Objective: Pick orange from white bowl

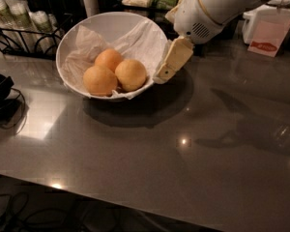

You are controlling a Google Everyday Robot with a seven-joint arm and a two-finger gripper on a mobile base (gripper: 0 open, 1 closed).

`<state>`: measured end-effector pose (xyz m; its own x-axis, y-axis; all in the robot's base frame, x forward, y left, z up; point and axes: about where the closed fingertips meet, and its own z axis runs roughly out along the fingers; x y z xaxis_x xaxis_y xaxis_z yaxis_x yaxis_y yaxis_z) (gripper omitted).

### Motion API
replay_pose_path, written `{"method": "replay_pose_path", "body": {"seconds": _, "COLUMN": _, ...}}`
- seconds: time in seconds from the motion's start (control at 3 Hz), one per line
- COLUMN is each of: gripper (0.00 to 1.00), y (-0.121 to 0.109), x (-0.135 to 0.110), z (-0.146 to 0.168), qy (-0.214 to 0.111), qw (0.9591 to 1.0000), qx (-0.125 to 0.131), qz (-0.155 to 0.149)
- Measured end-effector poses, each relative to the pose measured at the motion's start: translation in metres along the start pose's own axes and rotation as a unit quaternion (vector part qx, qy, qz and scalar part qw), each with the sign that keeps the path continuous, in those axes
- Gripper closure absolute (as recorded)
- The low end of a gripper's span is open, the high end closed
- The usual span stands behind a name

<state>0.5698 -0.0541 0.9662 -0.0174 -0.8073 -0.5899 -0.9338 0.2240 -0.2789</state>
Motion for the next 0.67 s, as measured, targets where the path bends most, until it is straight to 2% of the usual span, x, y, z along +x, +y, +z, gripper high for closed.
{"method": "replay_pose_path", "body": {"seconds": 0.33, "gripper": 0.00, "y": -0.0038, "x": -0.0085, "z": 0.0124, "qy": -0.032, "qw": 0.9984, "qx": -0.006, "qz": 0.046}}
{"method": "replay_pose_path", "body": {"seconds": 0.67, "gripper": 0.00, "y": -0.0038, "x": -0.0086, "z": 0.0126, "qy": -0.032, "qw": 0.9984, "qx": -0.006, "qz": 0.046}}
